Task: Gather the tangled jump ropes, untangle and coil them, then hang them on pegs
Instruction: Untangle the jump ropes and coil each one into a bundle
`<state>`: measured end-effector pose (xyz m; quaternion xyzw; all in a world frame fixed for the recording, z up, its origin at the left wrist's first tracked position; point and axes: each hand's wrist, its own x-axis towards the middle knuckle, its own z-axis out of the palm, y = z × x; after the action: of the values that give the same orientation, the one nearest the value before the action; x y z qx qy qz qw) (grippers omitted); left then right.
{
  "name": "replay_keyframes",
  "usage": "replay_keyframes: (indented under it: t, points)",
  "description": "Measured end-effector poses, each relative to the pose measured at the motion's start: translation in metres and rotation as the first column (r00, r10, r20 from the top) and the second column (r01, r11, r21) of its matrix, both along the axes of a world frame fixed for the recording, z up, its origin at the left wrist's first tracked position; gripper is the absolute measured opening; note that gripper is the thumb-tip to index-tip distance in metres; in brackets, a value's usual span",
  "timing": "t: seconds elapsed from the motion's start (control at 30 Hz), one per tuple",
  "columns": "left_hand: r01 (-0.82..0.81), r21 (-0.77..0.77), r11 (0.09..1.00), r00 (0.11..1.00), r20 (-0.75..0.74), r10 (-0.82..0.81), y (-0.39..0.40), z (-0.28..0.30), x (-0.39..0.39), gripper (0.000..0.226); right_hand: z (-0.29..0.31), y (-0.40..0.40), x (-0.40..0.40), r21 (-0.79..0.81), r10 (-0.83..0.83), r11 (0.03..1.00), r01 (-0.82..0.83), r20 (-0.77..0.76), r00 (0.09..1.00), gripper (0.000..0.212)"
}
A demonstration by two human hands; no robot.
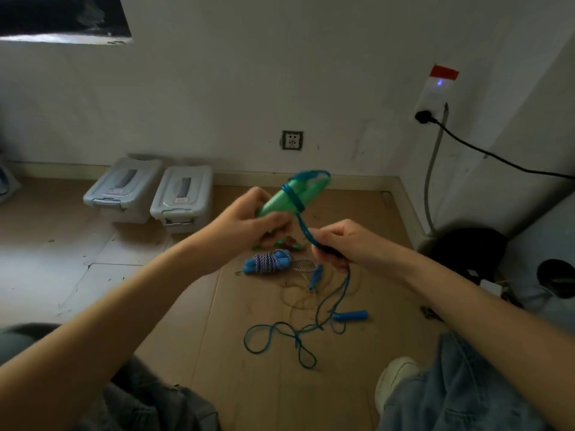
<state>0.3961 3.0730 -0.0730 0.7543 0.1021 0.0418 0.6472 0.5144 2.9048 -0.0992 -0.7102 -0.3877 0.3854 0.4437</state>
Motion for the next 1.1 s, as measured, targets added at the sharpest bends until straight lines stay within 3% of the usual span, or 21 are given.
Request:
replay_keyframes:
  t: [0.07,0.1,0.17,0.23,0.27,0.3,0.37,0.43,0.5,0.57,0.63,0.67,0.73,0.77,0.83,0.87,0.93,1.0,1.1]
  points:
    - [-0.15,-0.092,0.984,0.989,-0.013,0.149,0.005,-0.003,0.006,0.009,0.002,0.002,-0.006,0.034,0.033,0.999,-0.032,-0.019,0.999,0.043]
    - [-0.22,-0.038,0.975,0.975,-0.04,0.219,0.007,-0.007,0.01,0.008,0.004,0.004,-0.008,0.022,0.053,0.998,-0.053,-0.006,0.999,0.04]
    - [-0.236,0.278,0.931,0.949,-0.14,0.282,0.007,-0.018,0.015,0.013,0.006,0.005,-0.012,-0.073,0.161,0.986,-0.149,0.189,0.969,0.028]
    - [0.052,0.648,0.76,0.945,-0.278,0.173,-0.002,-0.032,0.013,0.027,0.004,0.008,-0.015,-0.188,0.306,0.951,-0.245,0.465,0.831,0.021]
    - [0.231,0.7,0.676,0.935,-0.351,0.044,-0.008,-0.039,0.011,0.031,0.004,0.009,-0.014,-0.213,0.331,0.943,-0.255,0.542,0.773,0.02]
    - [0.379,0.673,0.635,0.907,-0.407,-0.11,-0.014,-0.042,0.009,0.029,0.005,0.009,-0.011,-0.223,0.321,0.946,-0.233,0.565,0.76,0.019]
    - [0.584,0.5,0.64,0.805,-0.46,-0.375,-0.02,-0.036,0.003,0.022,0.009,0.006,0.001,-0.232,0.264,0.959,-0.16,0.543,0.797,0.022]
    - [0.675,0.286,0.68,0.722,-0.444,-0.531,-0.015,-0.022,-0.001,0.02,0.014,0.002,0.009,-0.209,0.222,0.968,-0.142,0.437,0.872,0.028]
    - [0.657,0.105,0.747,0.727,-0.352,-0.59,-0.004,-0.006,-0.005,0.023,0.015,-0.001,0.012,-0.098,0.173,0.983,-0.152,0.263,0.949,0.033]
    - [0.534,-0.082,0.841,0.819,-0.196,-0.539,0.004,0.006,-0.009,0.026,0.013,-0.003,0.012,0.014,0.136,0.99,-0.139,0.123,0.983,0.024]
    - [0.278,-0.227,0.933,0.944,-0.114,-0.309,0.012,0.011,-0.007,0.025,0.01,-0.005,0.007,-0.061,0.156,0.987,-0.146,0.209,0.965,0.022]
    - [0.128,-0.198,0.972,0.982,-0.114,-0.152,0.014,0.01,-0.003,0.019,0.006,-0.004,0.004,-0.157,0.208,0.973,-0.166,0.3,0.931,0.023]
    - [-0.129,0.175,0.976,0.977,-0.146,0.155,0.017,0.001,0.005,0.008,0.002,-0.002,-0.004,-0.279,0.331,0.932,-0.231,0.395,0.857,0.025]
    - [-0.157,0.419,0.894,0.957,-0.159,0.242,0.019,-0.006,0.007,0.01,0.003,0.0,-0.008,-0.276,0.358,0.926,-0.259,0.416,0.836,0.026]
    - [0.061,0.713,0.699,0.944,-0.269,0.193,0.021,-0.019,0.008,0.022,0.011,0.004,-0.009,-0.199,0.313,0.949,-0.246,0.484,0.817,0.027]
    - [0.235,0.726,0.647,0.922,-0.378,0.089,0.019,-0.025,0.007,0.028,0.015,0.004,-0.006,-0.142,0.243,0.97,-0.198,0.51,0.825,0.026]
    - [0.501,0.581,0.642,0.838,-0.512,-0.19,0.008,-0.029,0.004,0.033,0.023,0.004,0.003,-0.044,0.11,0.994,-0.101,0.512,0.852,0.022]
    - [0.64,0.392,0.661,0.756,-0.475,-0.45,-0.006,-0.022,0.001,0.033,0.026,0.003,0.007,-0.002,0.067,0.997,-0.075,0.479,0.875,0.021]
    - [0.686,0.181,0.704,0.715,-0.345,-0.608,-0.009,0.0,-0.006,0.028,0.024,0.001,0.007,0.022,0.04,0.998,-0.054,0.412,0.91,0.024]
